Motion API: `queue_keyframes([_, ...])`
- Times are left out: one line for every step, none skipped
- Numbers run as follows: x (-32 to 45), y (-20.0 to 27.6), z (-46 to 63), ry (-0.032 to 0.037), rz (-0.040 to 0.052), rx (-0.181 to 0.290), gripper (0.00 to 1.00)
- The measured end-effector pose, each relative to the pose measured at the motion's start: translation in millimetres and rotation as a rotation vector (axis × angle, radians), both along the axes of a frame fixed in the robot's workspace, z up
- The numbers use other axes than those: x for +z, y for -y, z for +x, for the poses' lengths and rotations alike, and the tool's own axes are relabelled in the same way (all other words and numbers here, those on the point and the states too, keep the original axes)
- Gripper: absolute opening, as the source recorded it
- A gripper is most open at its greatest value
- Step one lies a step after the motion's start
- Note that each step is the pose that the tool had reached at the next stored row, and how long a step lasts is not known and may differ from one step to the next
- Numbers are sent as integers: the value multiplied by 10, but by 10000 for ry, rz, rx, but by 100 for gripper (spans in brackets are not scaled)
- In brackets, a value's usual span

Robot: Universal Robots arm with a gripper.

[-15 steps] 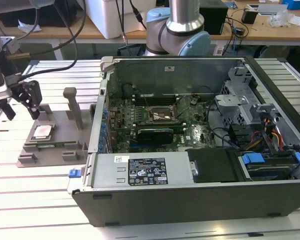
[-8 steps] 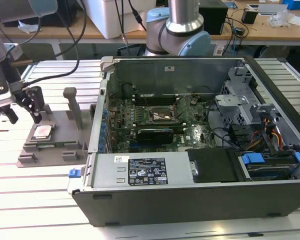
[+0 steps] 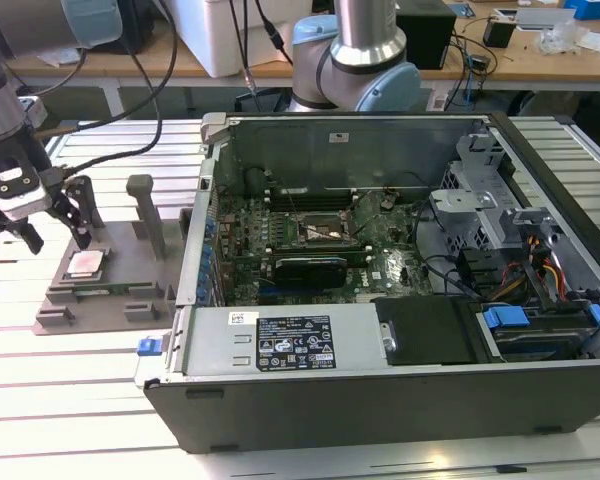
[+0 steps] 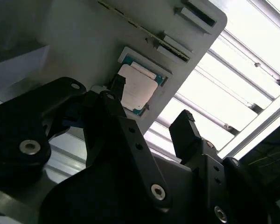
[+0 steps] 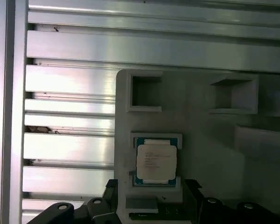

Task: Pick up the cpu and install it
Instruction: 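Pick up the cpu and move it towards the insertion slot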

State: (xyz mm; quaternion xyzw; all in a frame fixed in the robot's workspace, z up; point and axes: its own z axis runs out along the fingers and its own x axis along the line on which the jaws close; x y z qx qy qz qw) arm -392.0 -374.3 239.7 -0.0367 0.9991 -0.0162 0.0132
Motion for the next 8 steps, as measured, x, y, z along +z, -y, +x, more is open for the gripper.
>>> queue_keyframes([-7, -2, 2, 2, 23, 206, 66])
queue_keyframes([-16, -2, 5, 4, 84, 238, 66])
queue_keyframes([-47, -2, 13, 5, 155, 239, 66])
queue_keyframes([-95, -2, 20, 1, 155, 239, 66])
queue_keyframes([-137, -7, 25, 2, 153, 241, 66])
queue_keyframes([-184, -16, 28, 0, 151, 241, 66])
queue_keyframes([-215, -24, 36, -1, 152, 241, 66])
queue_keyframes([-236, -34, 42, -3, 152, 240, 66])
